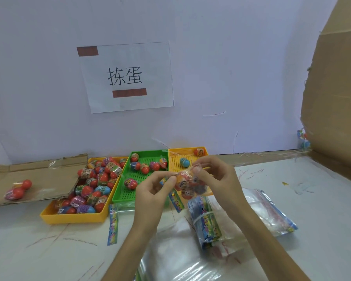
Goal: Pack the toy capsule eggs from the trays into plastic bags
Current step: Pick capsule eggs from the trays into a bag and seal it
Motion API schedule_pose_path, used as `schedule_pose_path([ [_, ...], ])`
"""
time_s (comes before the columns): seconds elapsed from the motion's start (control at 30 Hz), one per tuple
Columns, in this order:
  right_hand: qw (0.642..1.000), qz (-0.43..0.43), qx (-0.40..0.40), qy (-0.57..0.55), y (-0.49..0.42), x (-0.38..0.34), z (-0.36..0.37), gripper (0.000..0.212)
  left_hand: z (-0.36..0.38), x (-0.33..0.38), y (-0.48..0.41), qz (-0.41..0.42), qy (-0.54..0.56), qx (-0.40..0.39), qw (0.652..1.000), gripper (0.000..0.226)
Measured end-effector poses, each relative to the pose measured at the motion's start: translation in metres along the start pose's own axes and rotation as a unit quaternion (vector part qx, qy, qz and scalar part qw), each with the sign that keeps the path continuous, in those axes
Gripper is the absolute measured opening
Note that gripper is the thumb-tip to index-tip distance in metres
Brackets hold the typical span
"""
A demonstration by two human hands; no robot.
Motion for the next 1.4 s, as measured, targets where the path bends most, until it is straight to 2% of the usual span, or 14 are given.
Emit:
schedule_pose_path([
  [0.1, 1.0, -0.009, -0.022, 0.005, 0.001, 0.001, 0.001, 0.007, -0.001, -0.001, -0.001, -0.042, 0.055, 0.009, 0.998, 0.008],
  [0.2, 0.999, -0.015, -0.025, 0.021, 0.002, 0.0, 0.002, 0.008, 0.0, -0.002, 0.0, -0.054, 0.083, 0.015, 0.995, 0.011],
  [0.43, 0.999, -0.023, -0.016, 0.023, 0.001, -0.001, 0.003, 0.006, 0.003, 0.004, 0.004, -0.019, 0.086, 0.05, 0.995, 0.005],
  [0.6, 1.0, -0.024, 0.0, 0.015, 0.001, 0.002, 0.004, 0.018, 0.005, 0.006, 0.005, -0.006, 0.087, 0.062, 0.994, 0.01],
  [0.83, 0.997, -0.038, -0.023, 0.059, 0.004, 0.005, 0.005, 0.016, 0.001, 0.005, 0.004, -0.024, 0.044, -0.002, 0.999, 0.016],
  [0.93, 0.995, -0.047, -0.029, 0.087, 0.005, 0.006, 0.006, 0.014, 0.001, 0.009, 0.003, 0.021, -0.015, -0.021, 0.999, 0.02],
  [1.0, 0.993, -0.05, -0.03, 0.106, 0.005, 0.006, 0.006, 0.012, 0.001, 0.009, 0.002, 0.043, -0.059, -0.02, 0.997, 0.004],
  [1.1, 0.991, -0.052, -0.034, 0.12, 0.005, 0.006, 0.008, 0.013, 0.0, 0.006, 0.001, 0.056, -0.084, -0.004, 0.995, 0.018],
  [1.4, 0.992, -0.047, -0.039, 0.107, 0.006, 0.005, 0.011, 0.014, 0.002, 0.008, 0.004, 0.04, -0.095, 0.014, 0.995, 0.018],
])
Point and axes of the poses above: each hand's wrist, its own y-axis away from the middle knuckle, its own z-axis out of the palm, x = y × z, the point moved 2 cm from there along -y, towards the middle knuckle, and after that the axes turned 2 degrees about y, right-handed, at the moved point
